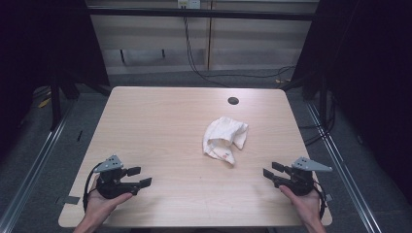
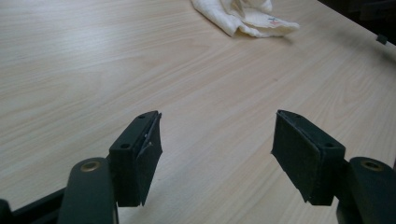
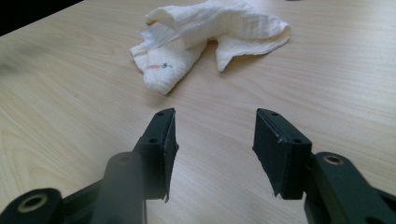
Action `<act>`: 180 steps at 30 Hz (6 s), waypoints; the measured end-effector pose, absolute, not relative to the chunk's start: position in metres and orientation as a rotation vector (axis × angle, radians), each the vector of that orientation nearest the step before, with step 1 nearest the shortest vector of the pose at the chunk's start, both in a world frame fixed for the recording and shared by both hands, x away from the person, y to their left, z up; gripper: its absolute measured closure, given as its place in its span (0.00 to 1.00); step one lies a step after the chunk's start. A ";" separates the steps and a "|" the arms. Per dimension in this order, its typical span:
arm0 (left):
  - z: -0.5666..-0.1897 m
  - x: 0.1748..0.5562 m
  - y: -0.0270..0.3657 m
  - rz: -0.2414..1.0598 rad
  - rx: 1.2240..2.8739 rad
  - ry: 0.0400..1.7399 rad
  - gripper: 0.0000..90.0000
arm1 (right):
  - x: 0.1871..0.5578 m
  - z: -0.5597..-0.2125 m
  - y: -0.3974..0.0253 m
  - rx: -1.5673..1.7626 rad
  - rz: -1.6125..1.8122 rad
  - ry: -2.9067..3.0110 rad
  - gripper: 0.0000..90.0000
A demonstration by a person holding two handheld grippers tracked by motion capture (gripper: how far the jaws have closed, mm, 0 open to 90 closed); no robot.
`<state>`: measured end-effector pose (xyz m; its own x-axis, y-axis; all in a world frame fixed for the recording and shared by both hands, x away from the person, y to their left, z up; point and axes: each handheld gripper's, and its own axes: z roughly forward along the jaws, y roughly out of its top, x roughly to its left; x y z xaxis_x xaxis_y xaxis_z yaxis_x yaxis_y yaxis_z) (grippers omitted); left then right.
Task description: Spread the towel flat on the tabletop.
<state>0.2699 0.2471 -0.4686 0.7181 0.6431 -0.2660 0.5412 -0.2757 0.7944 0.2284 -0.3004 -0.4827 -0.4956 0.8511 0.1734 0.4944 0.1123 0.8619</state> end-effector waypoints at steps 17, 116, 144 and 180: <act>-0.455 0.262 0.238 0.133 1.940 0.818 0.42 | 0.229 -0.473 -0.298 1.266 1.440 2.149 0.55; -0.460 0.279 0.157 0.045 2.111 0.639 0.82 | 0.332 -0.495 -0.158 1.025 1.174 2.655 0.82; -0.496 0.290 0.053 0.000 2.245 0.493 0.57 | 0.304 -0.496 -0.186 0.956 1.192 2.558 0.76; -0.486 0.282 0.045 0.023 2.210 0.423 0.62 | 0.265 -0.470 -0.274 1.110 1.189 2.379 0.94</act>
